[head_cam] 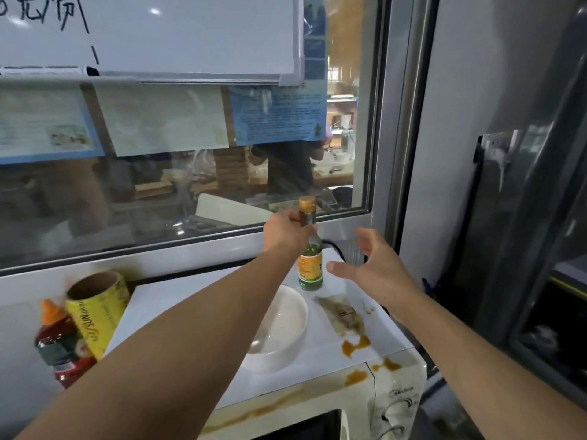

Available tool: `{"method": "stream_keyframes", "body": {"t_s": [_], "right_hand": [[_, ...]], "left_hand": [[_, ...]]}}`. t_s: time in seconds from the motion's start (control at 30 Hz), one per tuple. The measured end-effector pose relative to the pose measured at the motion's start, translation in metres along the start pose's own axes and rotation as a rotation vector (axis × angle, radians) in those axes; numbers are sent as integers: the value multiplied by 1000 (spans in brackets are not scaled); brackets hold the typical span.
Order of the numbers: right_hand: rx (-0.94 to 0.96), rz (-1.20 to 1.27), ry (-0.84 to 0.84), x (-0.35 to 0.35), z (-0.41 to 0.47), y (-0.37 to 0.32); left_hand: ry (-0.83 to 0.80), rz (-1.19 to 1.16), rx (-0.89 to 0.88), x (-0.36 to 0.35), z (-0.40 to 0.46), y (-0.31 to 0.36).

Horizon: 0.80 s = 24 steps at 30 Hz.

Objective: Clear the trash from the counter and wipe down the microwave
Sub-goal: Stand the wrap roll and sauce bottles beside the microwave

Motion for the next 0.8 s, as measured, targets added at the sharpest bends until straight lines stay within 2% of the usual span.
{"method": "stream_keyframes", "body": {"t_s": [0.33, 0.57, 0.8], "right_hand": [[24, -14, -21, -24, -3, -30], [96, 18, -84, -65, -18, -71], [160, 51, -183, -125, -43, -115]], "left_hand": [[61, -3, -44, 50, -2, 4], [161, 1, -82, 130, -9, 0], [264, 4, -42, 222, -25, -26]]}}
Point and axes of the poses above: each hand's wrist, its own z-axis towards the middle knuckle, its own x-axis out of the back of the hand, y = z × x, the point moved 5 cm from there along z, towards the middle knuckle, and after that the axes turned 3 degrees about -x, right-handed, at the moved point
